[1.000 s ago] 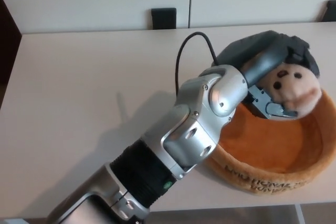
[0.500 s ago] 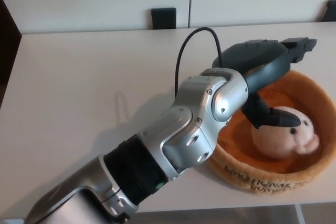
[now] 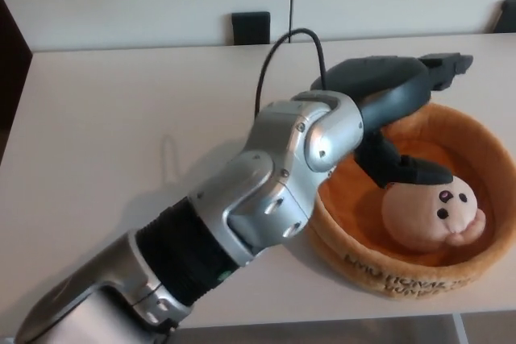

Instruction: The robot walks towards a table in front, picks a dumpling toy with left hand and puts it in an orange round plate

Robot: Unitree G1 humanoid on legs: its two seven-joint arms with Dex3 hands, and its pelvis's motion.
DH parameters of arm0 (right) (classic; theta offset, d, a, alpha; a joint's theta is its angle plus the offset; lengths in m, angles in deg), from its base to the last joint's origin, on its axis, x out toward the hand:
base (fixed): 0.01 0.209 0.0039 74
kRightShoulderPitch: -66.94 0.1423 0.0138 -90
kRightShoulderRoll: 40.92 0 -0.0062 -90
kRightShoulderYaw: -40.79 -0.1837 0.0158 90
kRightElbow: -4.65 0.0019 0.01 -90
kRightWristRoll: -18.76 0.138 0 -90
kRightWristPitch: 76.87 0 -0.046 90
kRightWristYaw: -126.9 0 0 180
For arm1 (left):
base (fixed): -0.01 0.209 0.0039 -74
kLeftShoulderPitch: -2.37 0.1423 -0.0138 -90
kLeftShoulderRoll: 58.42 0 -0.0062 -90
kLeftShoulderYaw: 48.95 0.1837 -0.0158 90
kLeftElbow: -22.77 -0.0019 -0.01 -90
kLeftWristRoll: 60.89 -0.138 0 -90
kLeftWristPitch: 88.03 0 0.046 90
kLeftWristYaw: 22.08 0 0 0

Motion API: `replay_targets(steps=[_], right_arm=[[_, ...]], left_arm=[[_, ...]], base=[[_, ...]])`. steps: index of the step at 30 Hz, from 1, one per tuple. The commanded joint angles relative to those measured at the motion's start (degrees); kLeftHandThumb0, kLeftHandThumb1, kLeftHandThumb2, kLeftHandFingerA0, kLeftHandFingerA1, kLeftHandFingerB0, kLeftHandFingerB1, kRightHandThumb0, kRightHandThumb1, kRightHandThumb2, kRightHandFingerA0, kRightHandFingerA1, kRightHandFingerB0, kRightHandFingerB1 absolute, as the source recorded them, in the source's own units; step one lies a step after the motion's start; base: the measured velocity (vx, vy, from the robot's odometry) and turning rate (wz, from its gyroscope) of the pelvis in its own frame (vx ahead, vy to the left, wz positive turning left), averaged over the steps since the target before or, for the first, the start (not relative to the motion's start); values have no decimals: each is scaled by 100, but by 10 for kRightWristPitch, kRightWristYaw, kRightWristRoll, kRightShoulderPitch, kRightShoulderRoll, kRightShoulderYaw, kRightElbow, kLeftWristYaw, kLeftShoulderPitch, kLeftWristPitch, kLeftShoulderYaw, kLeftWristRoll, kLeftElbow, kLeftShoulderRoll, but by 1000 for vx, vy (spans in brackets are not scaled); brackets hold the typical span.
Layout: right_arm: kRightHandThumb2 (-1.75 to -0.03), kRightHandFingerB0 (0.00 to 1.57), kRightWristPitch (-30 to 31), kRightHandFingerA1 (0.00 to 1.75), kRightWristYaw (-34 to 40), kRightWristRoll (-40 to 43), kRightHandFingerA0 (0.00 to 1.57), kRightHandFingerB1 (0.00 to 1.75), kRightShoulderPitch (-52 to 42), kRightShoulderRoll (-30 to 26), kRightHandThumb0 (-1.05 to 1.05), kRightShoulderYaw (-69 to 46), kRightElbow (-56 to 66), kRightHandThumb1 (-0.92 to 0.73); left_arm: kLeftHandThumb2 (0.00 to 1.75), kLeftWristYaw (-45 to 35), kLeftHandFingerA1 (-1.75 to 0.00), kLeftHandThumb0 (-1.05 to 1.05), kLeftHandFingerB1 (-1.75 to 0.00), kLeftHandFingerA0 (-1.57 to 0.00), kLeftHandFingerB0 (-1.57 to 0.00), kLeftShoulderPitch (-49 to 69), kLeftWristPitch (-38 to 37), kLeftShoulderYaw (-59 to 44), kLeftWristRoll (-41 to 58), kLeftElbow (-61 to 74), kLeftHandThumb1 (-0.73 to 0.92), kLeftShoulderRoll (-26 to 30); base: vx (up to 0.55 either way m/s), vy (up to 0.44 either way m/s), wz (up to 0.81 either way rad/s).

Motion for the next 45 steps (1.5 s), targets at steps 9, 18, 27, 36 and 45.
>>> replay_targets(steps=[9,18,27,36,45], right_arm=[[-85,24,-3,79,23,-20,56,61,-10,-13,-28,23,-5,-34],[-57,28,-8,85,22,-28,54,62,-22,-15,-32,30,-11,-51],[-57,27,0,80,32,-32,52,57,-25,-15,-31,35,-16,-55],[-58,24,0,77,34,-29,49,57,-27,-17,-32,33,-15,-58],[-87,22,0,73,39,-27,45,59,-34,-10,-24,33,-17,-37]], left_arm=[[79,-101,-36,-67,-34,-5,-5,111,-43,-364,161,449,43,171],[67,-156,-35,-60,-35,-15,-10,268,-100,-669,342,558,40,202],[81,-307,-51,-29,-50,-7,-7,685,-315,-989,596,528,18,111],[55,-422,-32,-62,-29,-28,-25,903,-443,-1046,595,368,46,51],[80,-327,-49,-67,-39,-33,-21,948,-542,-935,386,147,40,130]], base=[[0,0,0],[0,0,0],[0,0,0],[0,0,0],[0,0,0]])
